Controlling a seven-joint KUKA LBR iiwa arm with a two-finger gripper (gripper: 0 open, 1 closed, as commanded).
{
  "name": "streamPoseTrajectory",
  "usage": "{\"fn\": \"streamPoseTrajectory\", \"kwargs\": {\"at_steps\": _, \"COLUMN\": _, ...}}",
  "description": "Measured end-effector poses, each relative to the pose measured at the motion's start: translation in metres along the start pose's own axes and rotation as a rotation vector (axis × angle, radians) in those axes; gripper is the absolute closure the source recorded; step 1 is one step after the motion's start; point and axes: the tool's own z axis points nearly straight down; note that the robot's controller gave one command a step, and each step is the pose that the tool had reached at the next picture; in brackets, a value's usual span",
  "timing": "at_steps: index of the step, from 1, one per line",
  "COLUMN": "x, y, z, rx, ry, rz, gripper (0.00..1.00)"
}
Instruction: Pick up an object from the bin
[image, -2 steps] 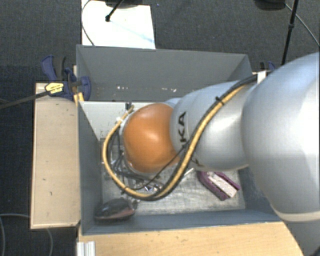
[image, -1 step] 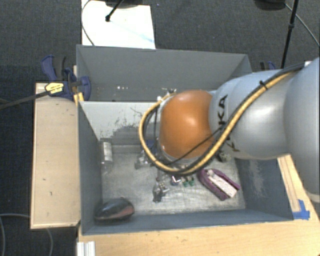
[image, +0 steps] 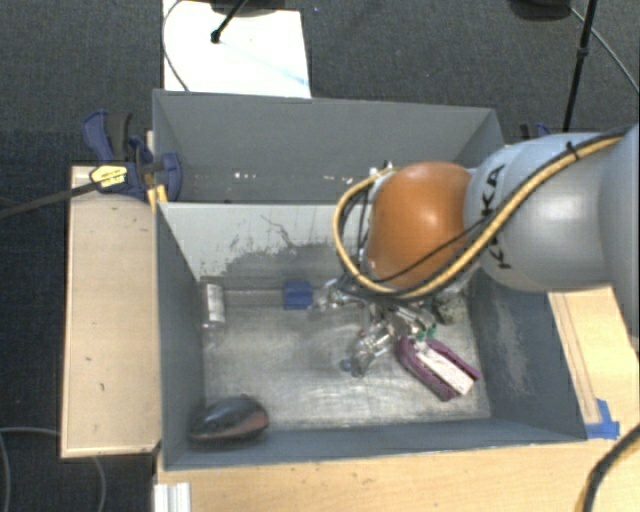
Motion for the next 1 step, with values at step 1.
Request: {"fn": "streamPoseTrajectory", "kwargs": {"at_steps": 1, "x": -0.0046, "y": -0.0608, "z": 0.0402, "rx": -0.001, "ry": -0.001, "rz": -0.079, "gripper": 0.0}}
